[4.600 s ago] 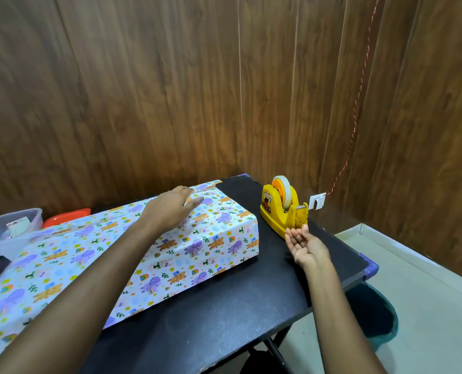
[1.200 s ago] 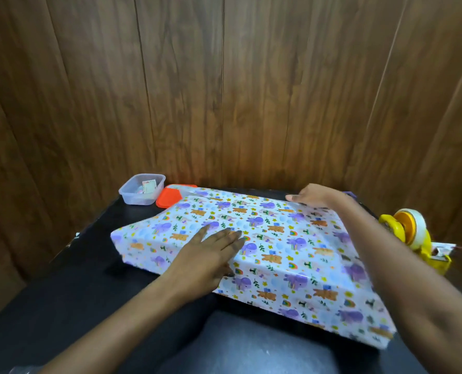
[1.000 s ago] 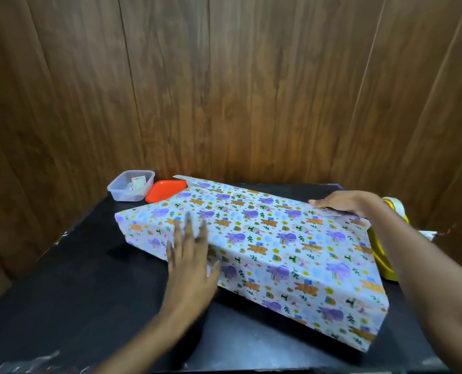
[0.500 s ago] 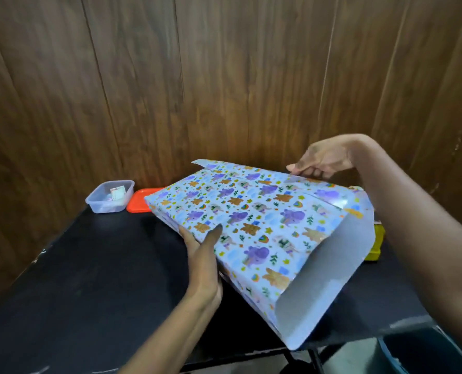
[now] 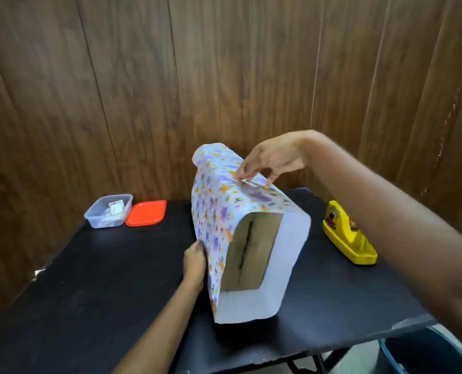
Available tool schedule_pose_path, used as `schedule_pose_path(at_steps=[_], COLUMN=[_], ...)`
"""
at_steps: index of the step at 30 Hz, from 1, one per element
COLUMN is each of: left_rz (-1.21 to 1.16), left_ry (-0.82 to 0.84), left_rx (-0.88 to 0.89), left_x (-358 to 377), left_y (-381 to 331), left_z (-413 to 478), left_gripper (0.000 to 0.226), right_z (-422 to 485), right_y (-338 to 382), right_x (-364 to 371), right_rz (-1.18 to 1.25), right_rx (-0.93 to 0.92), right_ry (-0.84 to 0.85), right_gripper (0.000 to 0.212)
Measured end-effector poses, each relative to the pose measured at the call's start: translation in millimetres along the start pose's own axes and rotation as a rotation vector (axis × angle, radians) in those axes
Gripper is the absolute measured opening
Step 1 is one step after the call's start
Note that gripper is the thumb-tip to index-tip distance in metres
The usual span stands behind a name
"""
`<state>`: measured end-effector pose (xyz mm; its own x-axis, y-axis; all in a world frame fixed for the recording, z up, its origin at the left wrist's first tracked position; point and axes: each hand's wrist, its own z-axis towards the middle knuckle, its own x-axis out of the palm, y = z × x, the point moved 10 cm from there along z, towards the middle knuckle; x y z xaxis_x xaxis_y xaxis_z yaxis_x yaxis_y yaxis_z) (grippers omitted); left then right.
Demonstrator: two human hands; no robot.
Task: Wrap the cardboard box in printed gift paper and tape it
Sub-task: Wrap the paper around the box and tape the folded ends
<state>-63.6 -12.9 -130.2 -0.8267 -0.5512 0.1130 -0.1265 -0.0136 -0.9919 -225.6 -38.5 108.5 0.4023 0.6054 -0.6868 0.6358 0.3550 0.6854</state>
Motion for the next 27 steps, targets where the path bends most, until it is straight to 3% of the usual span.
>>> schedule_pose_path(at_steps=[2,4,6,9,14,18,22,24,27], left_rz=[0.114,-0.003,-0.226,-0.337,-0.225,-0.193,0.067,0.348,0.875], left_ry=[0.026,0.051,0.090,0.168,0.301,0.270,0.333,0.422,0.400], left_rx=[-0.047,-0.071,-0.062,0.012,0.014,0.074,0.438,0.554,0.654], left_x=[-2,-4,-6,-8,25,21,20,32,48], left_y=[-4,-18,-38,-77,-121,-143,-202,-218,-228], left_z=[-5,-18,-26,-31,-41,-49,-89,-107,-103], left_gripper=[0.019,0.020,0.024,0.024,0.042,0.029,0.020,0.025,0.031], right_z=[-2,-1,-1,-12,-4,-5,-26,-31,-26], right_y=[16,20,16,-11,-33,-37,-36,-21,3], right_x=[26,38,37,16,32,23,9,10,24], right_rz=[-0.087,-0.134,-0.129,0.106,0.486,0.542,0.178,-0.002,-0.316], right_rx=[-0.094,-0.143,-0.190,-0.166,-0.099,-0.101,-0.177,-0.230,-0.228], right_ry=[0.019,-0.030,-0.162,-0.419,-0.296,-0.212,-0.262,-0.282,-0.221], right_gripper=[0.027,0.033,0.034,0.033,0.033,0.031,0.032,0.032,0.028])
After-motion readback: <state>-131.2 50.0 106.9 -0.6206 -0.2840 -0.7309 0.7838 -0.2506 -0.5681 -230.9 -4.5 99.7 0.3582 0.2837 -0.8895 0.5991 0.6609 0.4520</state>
